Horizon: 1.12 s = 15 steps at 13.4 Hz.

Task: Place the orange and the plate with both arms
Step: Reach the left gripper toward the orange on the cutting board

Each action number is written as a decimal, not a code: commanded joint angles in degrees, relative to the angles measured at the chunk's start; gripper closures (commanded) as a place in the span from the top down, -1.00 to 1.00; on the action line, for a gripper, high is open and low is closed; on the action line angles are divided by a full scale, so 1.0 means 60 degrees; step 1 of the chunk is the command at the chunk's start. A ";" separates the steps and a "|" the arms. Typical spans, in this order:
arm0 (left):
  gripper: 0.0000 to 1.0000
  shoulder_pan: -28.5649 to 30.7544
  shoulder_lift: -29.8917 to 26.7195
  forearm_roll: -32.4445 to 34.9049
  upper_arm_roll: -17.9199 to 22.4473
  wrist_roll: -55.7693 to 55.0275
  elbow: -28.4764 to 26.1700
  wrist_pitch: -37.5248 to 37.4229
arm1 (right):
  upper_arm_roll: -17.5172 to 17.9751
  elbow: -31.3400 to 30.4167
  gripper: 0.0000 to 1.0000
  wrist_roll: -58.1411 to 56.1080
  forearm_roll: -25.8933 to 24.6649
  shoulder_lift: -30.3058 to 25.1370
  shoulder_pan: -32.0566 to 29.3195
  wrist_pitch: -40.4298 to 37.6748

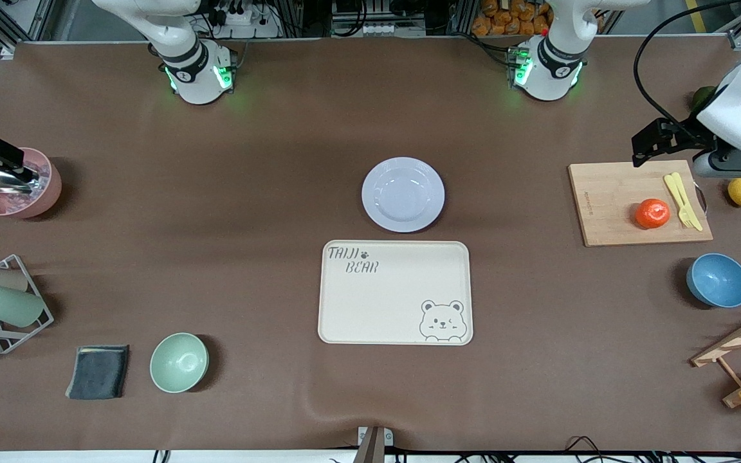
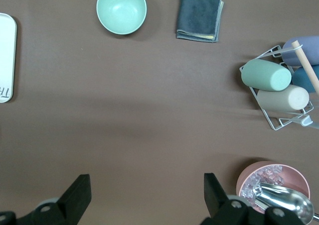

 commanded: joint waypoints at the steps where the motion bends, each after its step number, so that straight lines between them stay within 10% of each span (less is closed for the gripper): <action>1: 1.00 -0.0023 0.0038 -0.0182 0.0017 -0.0087 0.0233 -0.0227 | 0.0043 0.0034 1.00 0.0350 -0.0100 -0.0124 0.0093 -0.0001; 15: 1.00 0.0767 0.1868 0.1062 0.0060 -0.2064 -0.1608 0.0896 | 0.0072 -0.0010 1.00 0.0293 -0.0054 -0.0037 0.0078 -0.0030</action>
